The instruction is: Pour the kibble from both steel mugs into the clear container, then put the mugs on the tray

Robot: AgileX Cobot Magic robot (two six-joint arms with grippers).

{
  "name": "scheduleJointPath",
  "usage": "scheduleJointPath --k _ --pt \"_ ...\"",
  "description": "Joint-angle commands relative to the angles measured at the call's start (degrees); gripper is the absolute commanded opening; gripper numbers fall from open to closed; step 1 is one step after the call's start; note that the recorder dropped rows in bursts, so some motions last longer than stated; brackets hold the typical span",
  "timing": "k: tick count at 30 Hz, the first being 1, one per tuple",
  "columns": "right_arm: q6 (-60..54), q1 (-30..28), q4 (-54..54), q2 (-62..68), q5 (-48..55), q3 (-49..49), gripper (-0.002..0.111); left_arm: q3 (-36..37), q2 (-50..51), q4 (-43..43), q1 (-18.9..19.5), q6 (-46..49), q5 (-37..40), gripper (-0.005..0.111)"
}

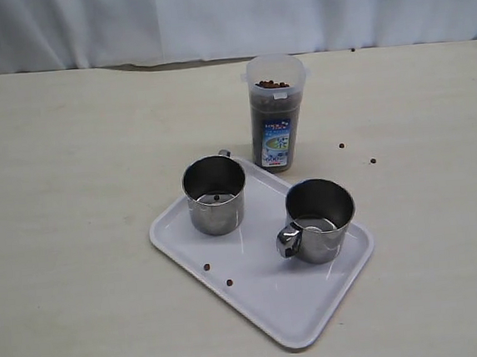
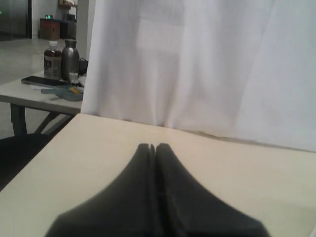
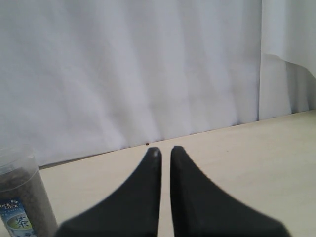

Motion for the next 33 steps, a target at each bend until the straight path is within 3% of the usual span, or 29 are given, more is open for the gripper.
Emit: scheduleJointPath --k 1,12,33 --pt "-0.3 0.2 0.0 -0.2 0.1 0.2 0.005 0.2 -0.2 -3.1 -0.3 3.9 1.0 0.000" --pt "-0.3 0.2 0.0 -0.2 0.1 0.2 0.005 0.2 -0.2 -0.4 -0.3 3.9 8.0 0.000" --pt "-0.3 0.2 0.0 -0.2 0.1 0.2 0.005 0.2 -0.2 0.3 -0.3 3.9 7.9 0.000"
